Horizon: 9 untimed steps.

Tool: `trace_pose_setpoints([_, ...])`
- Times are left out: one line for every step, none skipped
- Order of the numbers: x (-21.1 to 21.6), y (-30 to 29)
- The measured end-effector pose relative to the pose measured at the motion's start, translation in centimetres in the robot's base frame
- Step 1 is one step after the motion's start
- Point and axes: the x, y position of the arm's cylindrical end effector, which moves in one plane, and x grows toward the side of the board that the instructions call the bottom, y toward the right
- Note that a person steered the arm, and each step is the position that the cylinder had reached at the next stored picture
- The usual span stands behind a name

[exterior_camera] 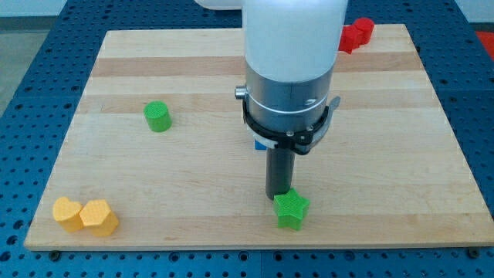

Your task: Take the green circle to the left side of the green star

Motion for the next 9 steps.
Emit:
trace_pose_setpoints([-1.9,-3.7])
trace_pose_setpoints([-6.2,-10.4])
trace_pose_setpoints([-10.8,-11.0])
trace_pose_setpoints([-15.8,-11.2])
trace_pose_setpoints([-19.2,-16.4])
trace_pose_setpoints([-18.0,-22.2])
trace_pose_setpoints([-13.7,-20.3])
trace_pose_setpoints([-8.3,-14.9])
trace_pose_setpoints([-5.0,-11.4])
